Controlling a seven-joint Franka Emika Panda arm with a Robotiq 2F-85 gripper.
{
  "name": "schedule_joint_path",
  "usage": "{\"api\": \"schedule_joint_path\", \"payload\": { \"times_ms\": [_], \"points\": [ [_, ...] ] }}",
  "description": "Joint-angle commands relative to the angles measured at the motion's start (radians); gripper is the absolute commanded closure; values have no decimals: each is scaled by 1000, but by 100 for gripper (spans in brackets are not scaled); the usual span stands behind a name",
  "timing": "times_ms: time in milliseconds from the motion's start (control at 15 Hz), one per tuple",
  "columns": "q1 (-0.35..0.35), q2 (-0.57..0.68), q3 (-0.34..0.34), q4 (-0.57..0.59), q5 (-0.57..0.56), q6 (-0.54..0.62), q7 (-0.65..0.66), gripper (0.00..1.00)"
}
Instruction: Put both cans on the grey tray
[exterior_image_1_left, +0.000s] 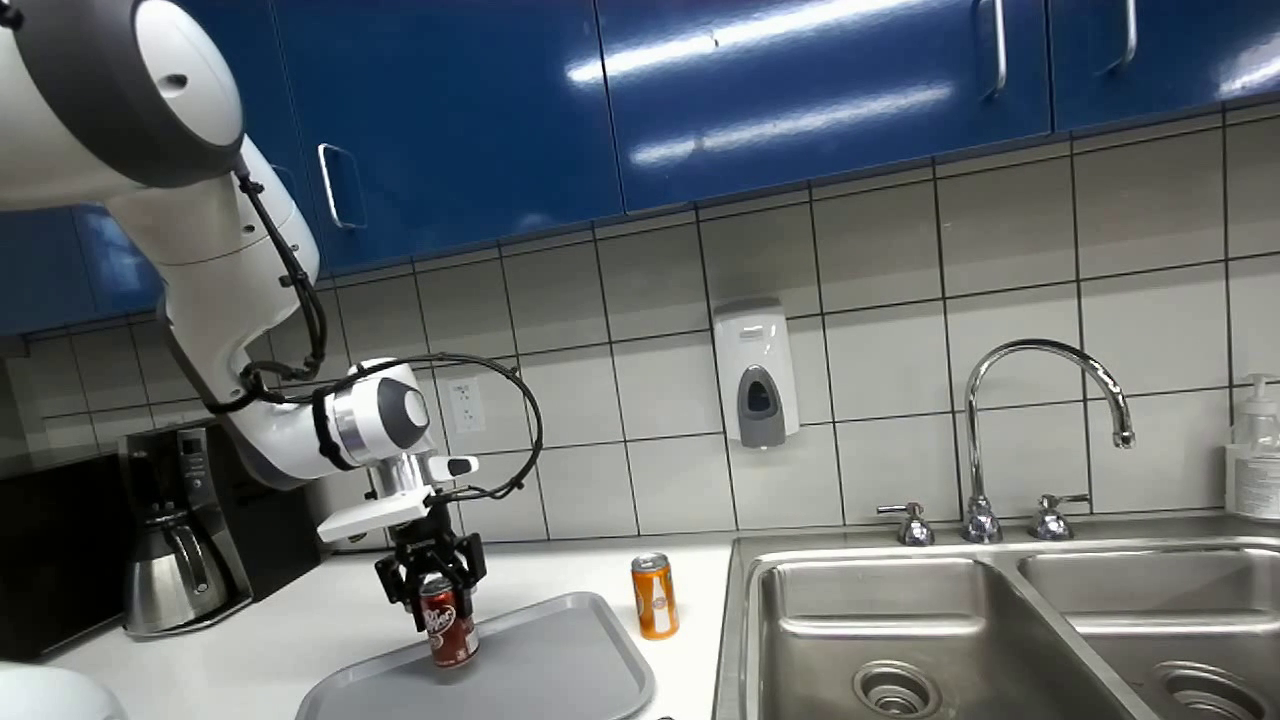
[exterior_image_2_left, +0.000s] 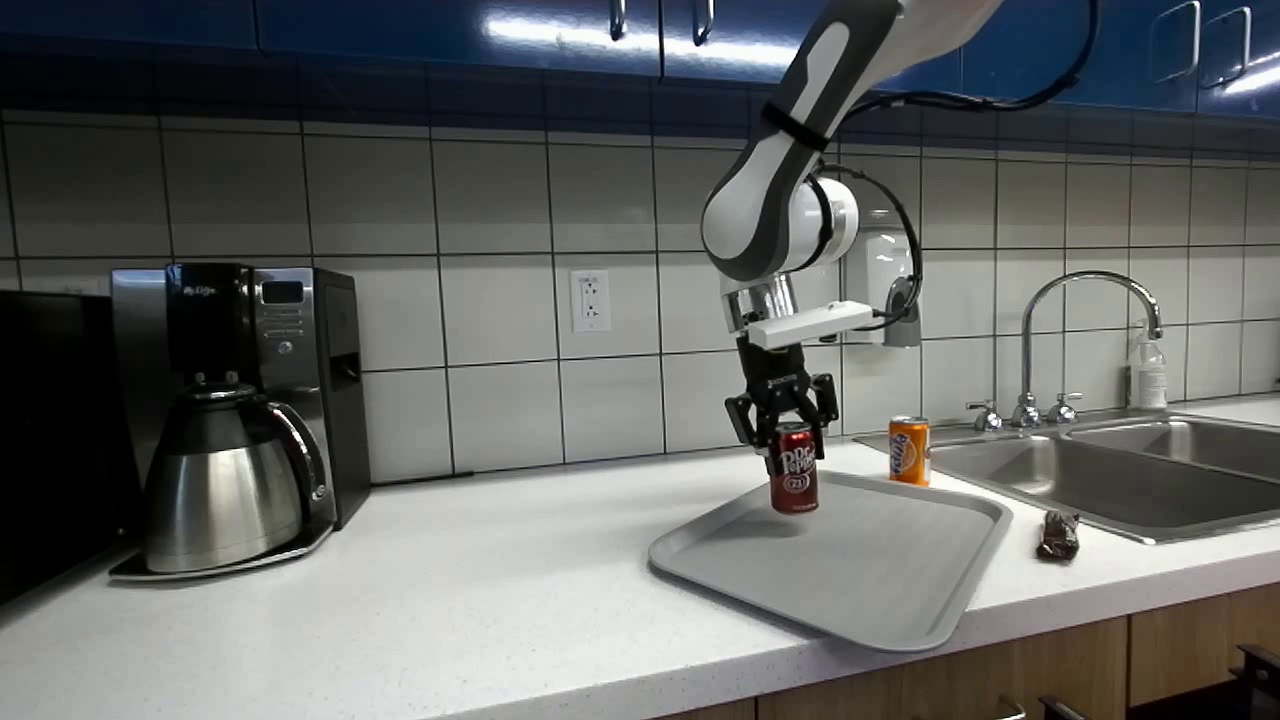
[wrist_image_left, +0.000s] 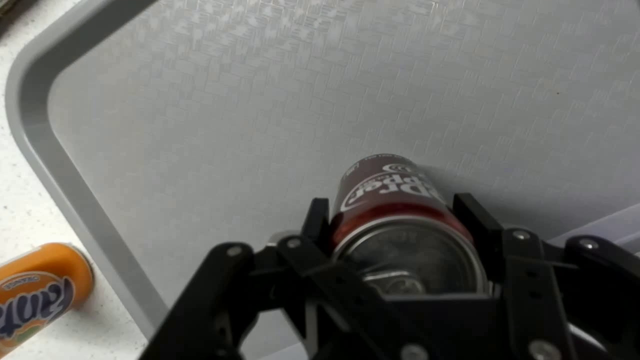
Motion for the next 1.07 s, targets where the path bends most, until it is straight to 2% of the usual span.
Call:
{"api": "schedule_joint_path", "payload": {
  "times_ms": [0, 667, 733, 933, 1000],
  "points": [
    [-12, -26, 20, -31, -17, 6, -11, 61],
    [-13, -3, 23, -37, -18, 2, -11, 61],
    [-12, -2, 23, -38, -18, 1, -10, 11],
    [-12, -1, 22, -37, -19, -1, -9, 0],
    [-12, -2, 23, -37, -18, 0, -9, 0]
  ]
}}
